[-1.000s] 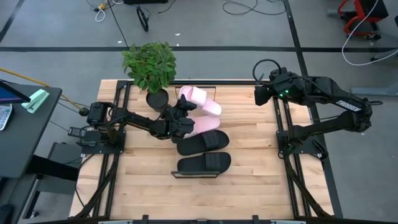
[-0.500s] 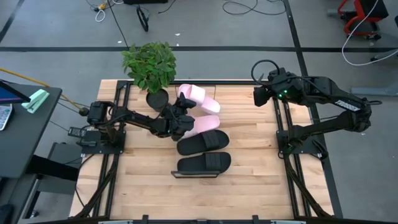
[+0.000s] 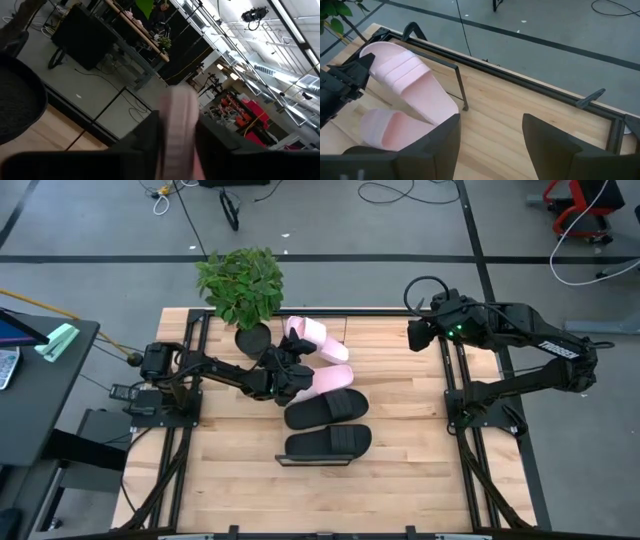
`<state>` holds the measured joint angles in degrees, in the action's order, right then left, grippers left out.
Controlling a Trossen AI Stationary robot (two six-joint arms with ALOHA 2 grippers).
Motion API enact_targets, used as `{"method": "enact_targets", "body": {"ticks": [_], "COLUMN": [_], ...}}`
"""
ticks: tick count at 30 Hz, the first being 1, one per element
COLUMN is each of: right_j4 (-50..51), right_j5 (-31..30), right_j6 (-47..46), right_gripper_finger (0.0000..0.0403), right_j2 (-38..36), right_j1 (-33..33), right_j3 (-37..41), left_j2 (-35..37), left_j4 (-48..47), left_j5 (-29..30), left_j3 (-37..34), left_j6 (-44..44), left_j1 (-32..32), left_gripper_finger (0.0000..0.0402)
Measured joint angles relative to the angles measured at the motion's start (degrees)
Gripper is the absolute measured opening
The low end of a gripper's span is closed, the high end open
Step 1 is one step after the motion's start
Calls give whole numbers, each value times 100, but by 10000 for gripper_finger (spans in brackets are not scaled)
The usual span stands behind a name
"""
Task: Pick and place slides into the shelf
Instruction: Put the pink slipper on the shelf
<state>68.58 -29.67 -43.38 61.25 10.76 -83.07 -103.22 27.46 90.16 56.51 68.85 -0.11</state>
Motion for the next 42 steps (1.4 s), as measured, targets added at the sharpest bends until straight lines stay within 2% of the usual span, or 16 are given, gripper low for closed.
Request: {"method": "enact_targets", "body": {"ticks": [5, 10, 14, 20, 26, 31, 42], "right_j4": [0, 0, 0, 0, 0, 0, 0], "right_j5": [0, -1, -2, -2, 5, 134, 151], "right_j6": [5, 7, 7, 7, 8, 10, 118], "right_gripper_finger": [216, 216, 216, 216, 216, 216, 216], "right_j2": [0, 0, 0, 0, 0, 0, 0], "right_j1": [0, 0, 0, 0, 0, 0, 0], "right_j3": [0, 0, 0, 0, 0, 0, 0], "left_j2": [7, 7, 7, 7, 7, 4, 4], "left_j4": [-1, -28, -42, -302, -679, -1386, -3723], "left_j5": [4, 3, -46, -437, -467, -568, -1068], "left_j3": [0, 0, 0, 0, 0, -2, -2], "left_j6": [1, -5, -167, -246, -159, 639, 2616], "left_j1": [-36, -72, -78, -99, -206, -196, -168], "left_gripper_finger": [185, 213, 208, 189, 176, 166, 155]}}
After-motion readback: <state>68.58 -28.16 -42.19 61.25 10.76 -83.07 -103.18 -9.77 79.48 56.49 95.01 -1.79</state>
